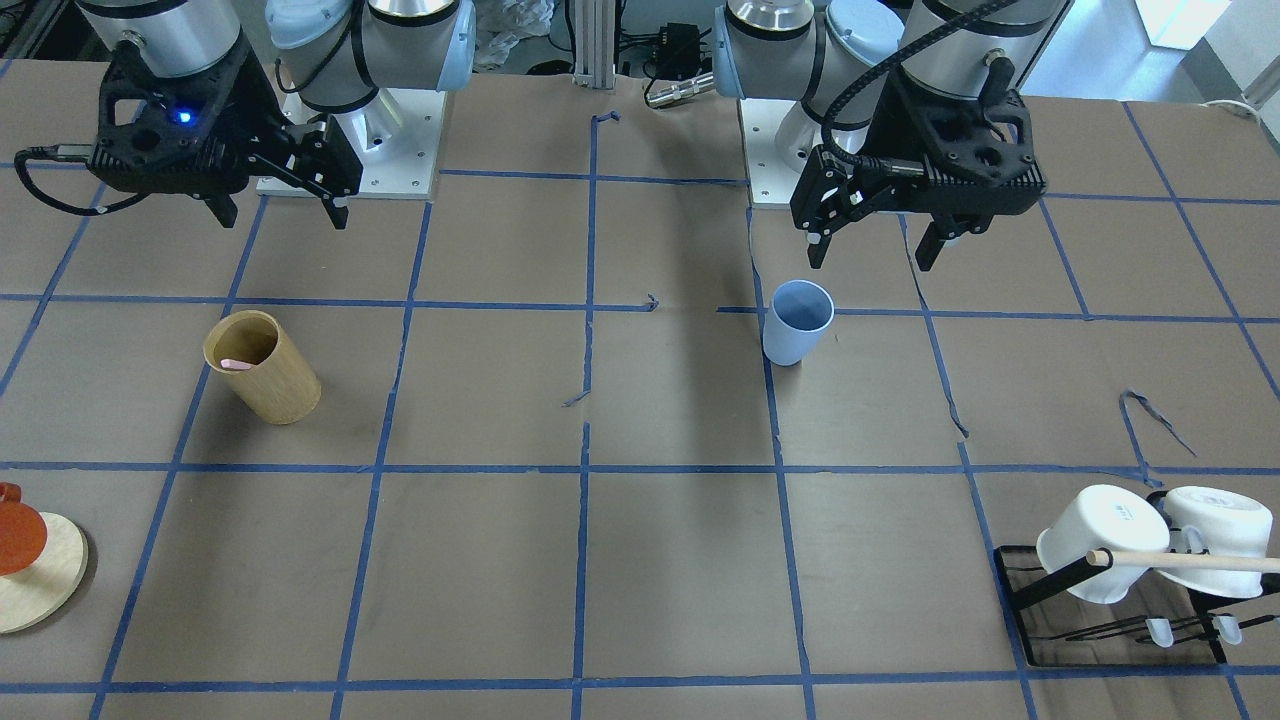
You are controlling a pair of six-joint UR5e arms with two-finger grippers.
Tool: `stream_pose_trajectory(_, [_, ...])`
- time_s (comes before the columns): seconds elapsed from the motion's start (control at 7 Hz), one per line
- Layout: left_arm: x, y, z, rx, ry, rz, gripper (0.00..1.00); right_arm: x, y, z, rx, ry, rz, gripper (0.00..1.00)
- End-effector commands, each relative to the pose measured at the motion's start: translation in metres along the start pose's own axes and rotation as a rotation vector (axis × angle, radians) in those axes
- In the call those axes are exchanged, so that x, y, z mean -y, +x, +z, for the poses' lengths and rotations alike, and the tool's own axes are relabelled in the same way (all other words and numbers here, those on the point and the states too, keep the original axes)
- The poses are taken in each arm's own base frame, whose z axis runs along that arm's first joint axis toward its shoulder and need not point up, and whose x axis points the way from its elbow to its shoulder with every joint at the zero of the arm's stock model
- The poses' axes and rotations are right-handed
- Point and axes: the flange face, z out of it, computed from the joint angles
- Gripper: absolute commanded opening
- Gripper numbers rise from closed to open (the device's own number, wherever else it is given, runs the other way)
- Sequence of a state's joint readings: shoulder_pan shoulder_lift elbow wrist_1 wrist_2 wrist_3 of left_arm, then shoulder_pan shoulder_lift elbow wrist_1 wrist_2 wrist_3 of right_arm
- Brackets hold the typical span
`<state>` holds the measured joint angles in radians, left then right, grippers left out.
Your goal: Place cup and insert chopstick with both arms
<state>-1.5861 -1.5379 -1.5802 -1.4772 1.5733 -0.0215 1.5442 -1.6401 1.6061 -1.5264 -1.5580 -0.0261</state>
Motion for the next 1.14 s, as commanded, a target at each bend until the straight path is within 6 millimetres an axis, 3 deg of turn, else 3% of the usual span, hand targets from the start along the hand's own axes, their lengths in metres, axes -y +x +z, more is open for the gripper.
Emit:
stream_pose_trajectory(0.0, [0.000, 0.000, 0.001, 0.001, -0.002, 0.000, 1.00, 0.001, 0.001, 0.001, 0.006, 0.001, 0.002, 1.00])
stream_pose_trajectory(0.57, [-0.001, 0.000, 0.002, 0.001, -0.005, 0.002, 1.00, 0.001, 0.000, 0.003, 0.004, -0.010, 0.001, 1.00])
stream_pose_trajectory(0.71, [-0.005, 0.000, 0.005, 0.002, -0.016, 0.006, 1.00, 0.006, 0.000, 0.010, 0.003, -0.025, 0.001, 1.00])
stream_pose_trajectory(0.86, [-0.015, -0.002, 0.010, 0.007, -0.032, 0.014, 1.00, 0.017, 0.003, 0.030, -0.011, -0.056, 0.000, 1.00])
stream_pose_trajectory(1.0, [-0.029, -0.003, 0.027, 0.006, -0.064, 0.016, 1.00, 0.024, 0.012, 0.034, -0.011, -0.047, 0.004, 1.00])
